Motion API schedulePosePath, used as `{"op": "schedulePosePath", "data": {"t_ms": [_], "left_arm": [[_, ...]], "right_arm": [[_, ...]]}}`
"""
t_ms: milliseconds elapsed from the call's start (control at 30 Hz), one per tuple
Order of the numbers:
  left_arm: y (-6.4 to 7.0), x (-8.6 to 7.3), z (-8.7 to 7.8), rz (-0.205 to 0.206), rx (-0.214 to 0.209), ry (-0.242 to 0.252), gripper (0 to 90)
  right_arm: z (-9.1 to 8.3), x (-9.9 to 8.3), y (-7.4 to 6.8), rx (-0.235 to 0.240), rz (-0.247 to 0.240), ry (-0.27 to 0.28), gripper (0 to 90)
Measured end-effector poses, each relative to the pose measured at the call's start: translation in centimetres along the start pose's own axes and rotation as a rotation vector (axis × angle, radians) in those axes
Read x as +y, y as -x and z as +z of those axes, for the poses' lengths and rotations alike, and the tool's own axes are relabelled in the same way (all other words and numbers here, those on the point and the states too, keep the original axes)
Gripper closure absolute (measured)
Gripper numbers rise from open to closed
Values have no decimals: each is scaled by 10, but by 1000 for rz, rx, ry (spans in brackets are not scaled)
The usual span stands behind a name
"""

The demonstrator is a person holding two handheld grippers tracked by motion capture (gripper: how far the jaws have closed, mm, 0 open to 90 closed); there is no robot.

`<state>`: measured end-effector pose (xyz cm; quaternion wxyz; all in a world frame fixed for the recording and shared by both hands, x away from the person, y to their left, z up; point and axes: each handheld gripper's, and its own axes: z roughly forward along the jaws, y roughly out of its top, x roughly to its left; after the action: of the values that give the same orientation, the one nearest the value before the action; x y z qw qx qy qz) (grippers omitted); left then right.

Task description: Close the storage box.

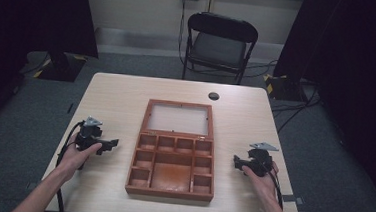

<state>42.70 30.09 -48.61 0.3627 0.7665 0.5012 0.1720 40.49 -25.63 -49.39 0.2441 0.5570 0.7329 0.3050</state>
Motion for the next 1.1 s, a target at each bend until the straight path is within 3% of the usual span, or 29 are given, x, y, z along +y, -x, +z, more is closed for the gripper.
{"op": "schedulePosePath", "data": {"t_ms": [67,167,200,300,333,433,533,733,867,967,1100], "left_arm": [[2,1,-2,0,4,12,167],[5,3,-5,7,34,20,171],[6,4,-6,4,30,32,175],[7,6,-6,11,24,39,176],[8,9,-7,39,15,18,176],[12,15,-8,20,-4,52,176],[15,20,-9,28,-9,65,177],[24,29,-7,76,-34,30,181],[29,38,-5,47,-30,62,219],[32,46,2,50,-56,51,223],[34,63,3,62,-53,67,222]], "right_arm": [[-3,2,0,25,13,21,177],[-5,5,-3,42,-12,19,189],[-6,6,-3,61,8,25,194],[-9,10,-5,68,-8,25,197],[-12,14,-6,89,-7,22,205],[-16,21,-6,118,-1,18,220],[-17,28,-7,135,-15,22,230],[-16,43,-11,164,-46,31,242],[-12,54,-16,193,-40,42,241],[-8,64,-19,207,-33,49,242],[-1,77,-22,242,-25,43,268]]}}
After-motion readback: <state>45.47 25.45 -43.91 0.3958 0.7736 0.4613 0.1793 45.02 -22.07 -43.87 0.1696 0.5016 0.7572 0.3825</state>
